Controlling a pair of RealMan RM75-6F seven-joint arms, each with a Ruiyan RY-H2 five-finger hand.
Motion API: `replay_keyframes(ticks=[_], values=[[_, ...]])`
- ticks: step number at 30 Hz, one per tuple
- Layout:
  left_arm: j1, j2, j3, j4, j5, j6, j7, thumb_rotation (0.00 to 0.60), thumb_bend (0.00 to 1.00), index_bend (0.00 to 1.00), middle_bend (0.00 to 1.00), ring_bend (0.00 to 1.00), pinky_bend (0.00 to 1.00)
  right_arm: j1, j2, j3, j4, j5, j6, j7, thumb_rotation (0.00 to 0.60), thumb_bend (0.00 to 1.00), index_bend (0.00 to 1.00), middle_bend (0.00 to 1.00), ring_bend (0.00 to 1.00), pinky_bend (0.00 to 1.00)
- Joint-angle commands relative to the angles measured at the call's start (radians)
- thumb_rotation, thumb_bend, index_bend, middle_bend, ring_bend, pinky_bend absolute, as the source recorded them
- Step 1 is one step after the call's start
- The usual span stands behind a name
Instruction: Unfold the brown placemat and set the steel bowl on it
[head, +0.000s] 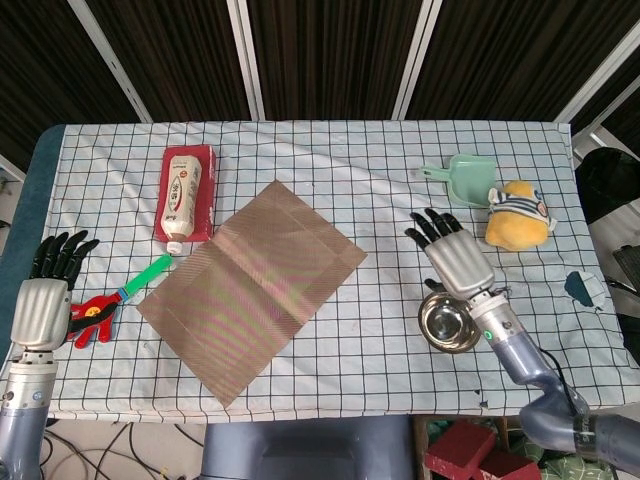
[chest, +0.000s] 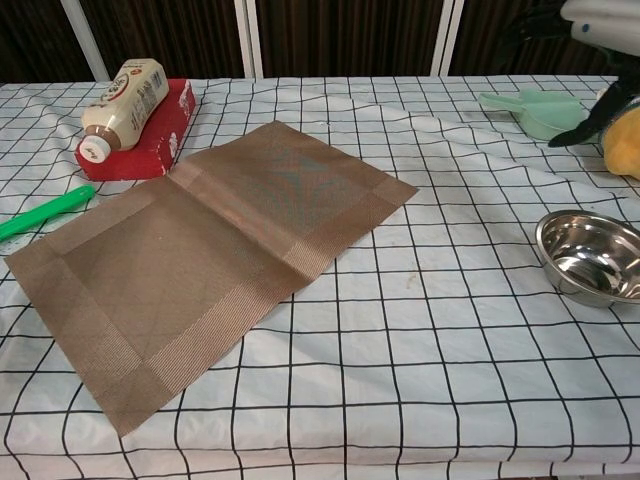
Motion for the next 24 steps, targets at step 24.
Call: replay_keyframes(ticks=[24], values=[[-0.001,-0.066,-0.038,0.115,0.022,0.023,0.021,0.600,0.06,0.13,0.07,0.00,0.00,0.269,-0.257,-0.143,0.543,-0.285,-0.057,0.356,0.600,0.00,0.25,0.12,0.10,0.20]])
